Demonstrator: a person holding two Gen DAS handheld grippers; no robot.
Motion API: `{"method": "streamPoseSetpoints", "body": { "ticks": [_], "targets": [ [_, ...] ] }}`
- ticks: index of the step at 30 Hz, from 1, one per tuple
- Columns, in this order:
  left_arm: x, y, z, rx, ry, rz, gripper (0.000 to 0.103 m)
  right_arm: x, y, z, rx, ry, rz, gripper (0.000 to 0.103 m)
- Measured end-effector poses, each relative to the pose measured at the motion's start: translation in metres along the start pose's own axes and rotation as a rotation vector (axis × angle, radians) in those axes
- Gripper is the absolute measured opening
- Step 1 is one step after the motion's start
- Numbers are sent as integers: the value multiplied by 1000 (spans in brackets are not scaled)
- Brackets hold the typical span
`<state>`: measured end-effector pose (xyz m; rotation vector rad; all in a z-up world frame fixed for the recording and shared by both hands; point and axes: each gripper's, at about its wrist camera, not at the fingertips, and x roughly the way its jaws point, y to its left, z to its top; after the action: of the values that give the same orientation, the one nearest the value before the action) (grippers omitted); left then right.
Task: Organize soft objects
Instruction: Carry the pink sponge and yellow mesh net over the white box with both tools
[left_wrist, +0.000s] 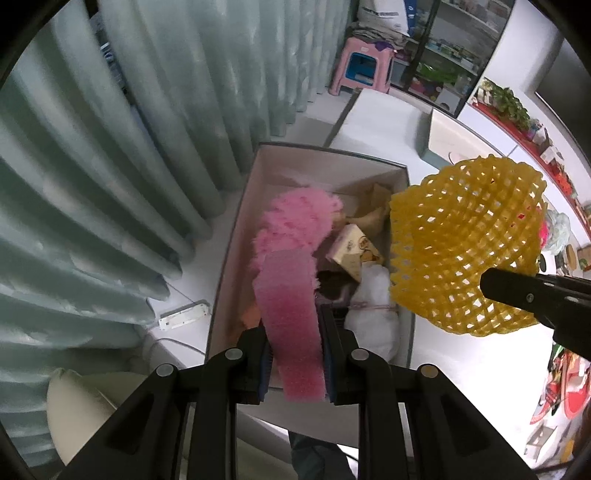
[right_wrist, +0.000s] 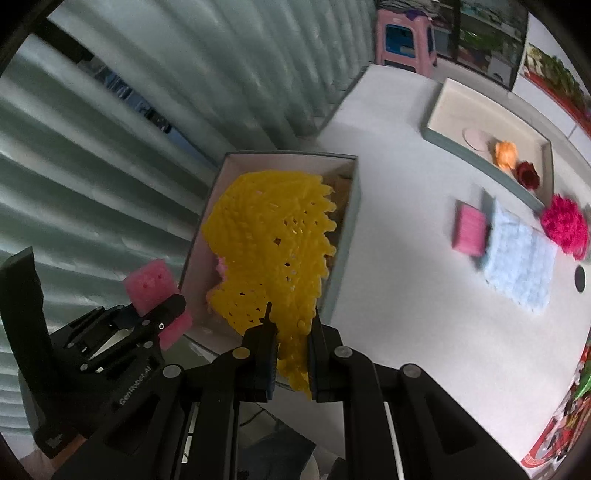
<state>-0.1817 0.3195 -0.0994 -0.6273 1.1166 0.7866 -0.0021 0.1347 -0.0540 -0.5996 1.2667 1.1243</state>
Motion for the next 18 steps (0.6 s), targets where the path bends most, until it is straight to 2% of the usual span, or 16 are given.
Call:
{"method": "streamPoseSetpoints", "body": {
  "ticks": [18],
  "targets": [
    [10, 10, 5, -23, 1, -30, 24, 1, 26, 15, -66, 25, -55, 14]
  ]
}}
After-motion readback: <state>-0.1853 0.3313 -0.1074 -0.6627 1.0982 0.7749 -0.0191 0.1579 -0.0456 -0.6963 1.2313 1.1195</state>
